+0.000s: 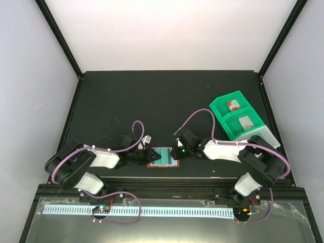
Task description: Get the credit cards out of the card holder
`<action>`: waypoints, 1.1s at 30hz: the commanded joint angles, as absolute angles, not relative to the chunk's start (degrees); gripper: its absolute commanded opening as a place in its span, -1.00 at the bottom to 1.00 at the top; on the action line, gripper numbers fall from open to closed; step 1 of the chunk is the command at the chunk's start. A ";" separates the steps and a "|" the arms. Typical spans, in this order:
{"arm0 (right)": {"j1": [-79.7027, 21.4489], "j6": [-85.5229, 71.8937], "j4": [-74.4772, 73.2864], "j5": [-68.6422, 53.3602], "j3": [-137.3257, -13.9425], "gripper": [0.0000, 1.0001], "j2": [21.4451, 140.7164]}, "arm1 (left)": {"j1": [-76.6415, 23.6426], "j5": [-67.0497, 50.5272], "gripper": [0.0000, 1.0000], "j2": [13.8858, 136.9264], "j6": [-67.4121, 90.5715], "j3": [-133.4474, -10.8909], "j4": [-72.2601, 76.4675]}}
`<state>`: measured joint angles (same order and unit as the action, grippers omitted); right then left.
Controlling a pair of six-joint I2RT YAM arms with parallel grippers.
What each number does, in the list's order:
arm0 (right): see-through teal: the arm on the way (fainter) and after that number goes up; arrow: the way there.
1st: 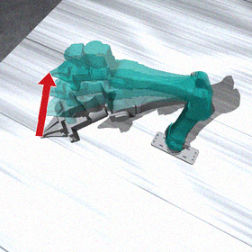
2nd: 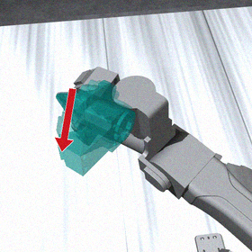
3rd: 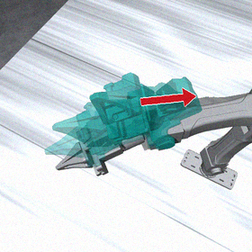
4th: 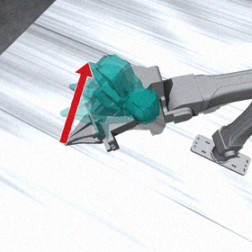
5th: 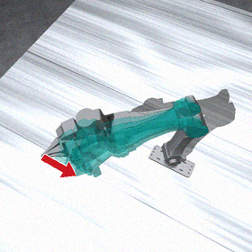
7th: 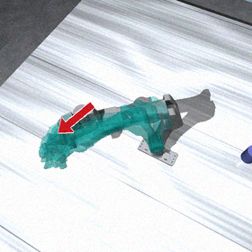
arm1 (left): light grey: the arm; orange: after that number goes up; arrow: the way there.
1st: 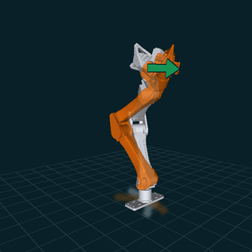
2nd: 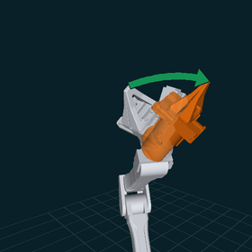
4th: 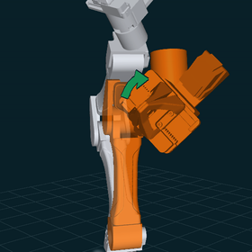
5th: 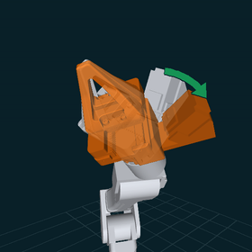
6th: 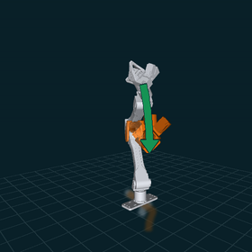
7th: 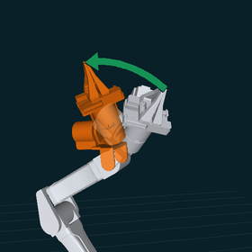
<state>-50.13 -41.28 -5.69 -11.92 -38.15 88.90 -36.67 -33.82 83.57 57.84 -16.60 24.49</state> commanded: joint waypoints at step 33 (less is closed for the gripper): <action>-50.40 -41.21 -6.36 -7.36 -35.72 -0.86 89.97 | -35.70 -31.19 -0.97 79.81 55.77 -16.88 22.57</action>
<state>-50.13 -41.04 -2.83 -10.79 -37.45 89.93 -36.34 -32.56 81.14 57.08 -16.69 23.97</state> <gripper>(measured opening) 0.067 0.018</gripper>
